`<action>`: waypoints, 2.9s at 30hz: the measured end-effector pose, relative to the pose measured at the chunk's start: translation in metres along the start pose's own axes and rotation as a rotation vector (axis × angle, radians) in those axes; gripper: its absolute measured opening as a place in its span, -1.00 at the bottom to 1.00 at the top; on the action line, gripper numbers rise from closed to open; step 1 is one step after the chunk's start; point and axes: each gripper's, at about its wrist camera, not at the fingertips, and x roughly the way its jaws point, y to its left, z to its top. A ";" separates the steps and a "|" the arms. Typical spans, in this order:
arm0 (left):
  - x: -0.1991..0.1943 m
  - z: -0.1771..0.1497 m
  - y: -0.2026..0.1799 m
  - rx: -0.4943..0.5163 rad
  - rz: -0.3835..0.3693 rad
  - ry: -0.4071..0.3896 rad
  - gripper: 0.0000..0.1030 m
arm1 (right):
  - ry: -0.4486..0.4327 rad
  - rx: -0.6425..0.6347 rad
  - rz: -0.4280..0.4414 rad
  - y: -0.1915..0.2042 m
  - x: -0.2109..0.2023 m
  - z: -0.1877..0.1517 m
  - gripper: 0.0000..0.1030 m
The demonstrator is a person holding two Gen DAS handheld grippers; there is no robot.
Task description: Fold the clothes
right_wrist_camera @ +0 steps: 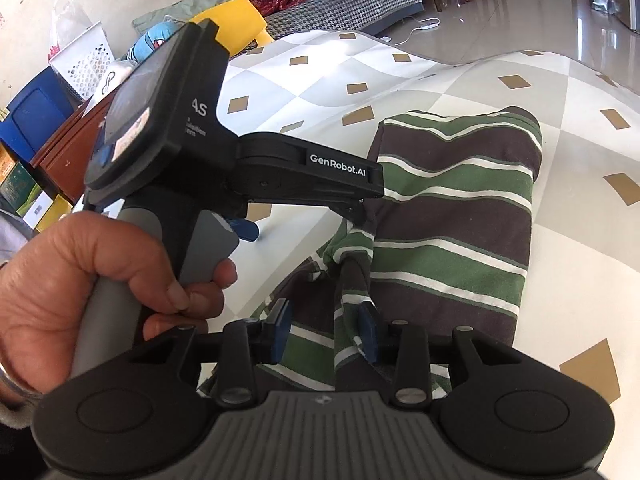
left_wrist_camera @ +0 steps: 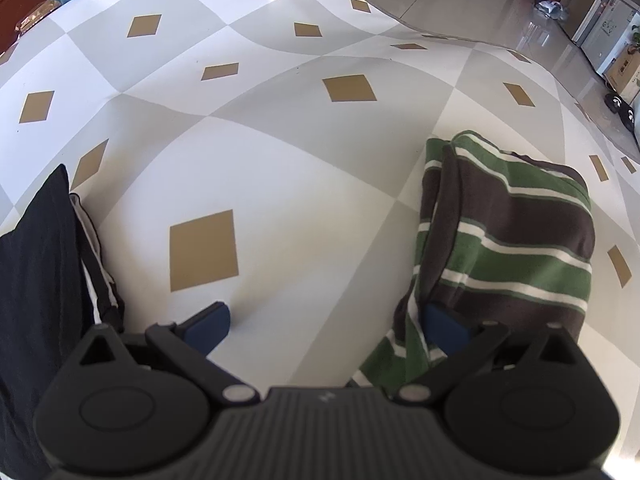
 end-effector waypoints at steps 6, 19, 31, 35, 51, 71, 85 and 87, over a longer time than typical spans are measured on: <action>0.000 0.001 0.003 0.002 0.010 -0.004 1.00 | -0.001 -0.002 -0.024 -0.005 -0.014 -0.004 -0.25; -0.034 -0.026 0.000 0.059 -0.046 -0.018 1.00 | 0.024 0.009 -0.169 -0.030 -0.066 -0.048 -0.23; -0.077 -0.087 0.001 0.184 -0.085 -0.059 1.00 | 0.047 0.001 -0.329 -0.040 -0.100 -0.095 -0.22; -0.085 -0.113 0.004 0.202 -0.099 -0.051 1.00 | 0.046 0.013 -0.399 -0.042 -0.106 -0.111 -0.21; -0.097 -0.184 0.024 0.214 -0.058 -0.034 1.00 | -0.077 0.276 -0.483 -0.065 -0.121 -0.147 -0.18; -0.092 -0.216 0.027 0.234 0.031 -0.074 1.00 | -0.183 0.096 -0.557 -0.028 -0.098 -0.161 -0.86; -0.106 -0.216 0.049 0.191 0.056 -0.130 1.00 | -0.355 0.151 -0.328 0.011 -0.146 -0.148 -0.88; -0.109 -0.216 0.054 0.179 0.054 -0.133 1.00 | -0.368 0.123 -0.280 0.024 -0.150 -0.147 -0.88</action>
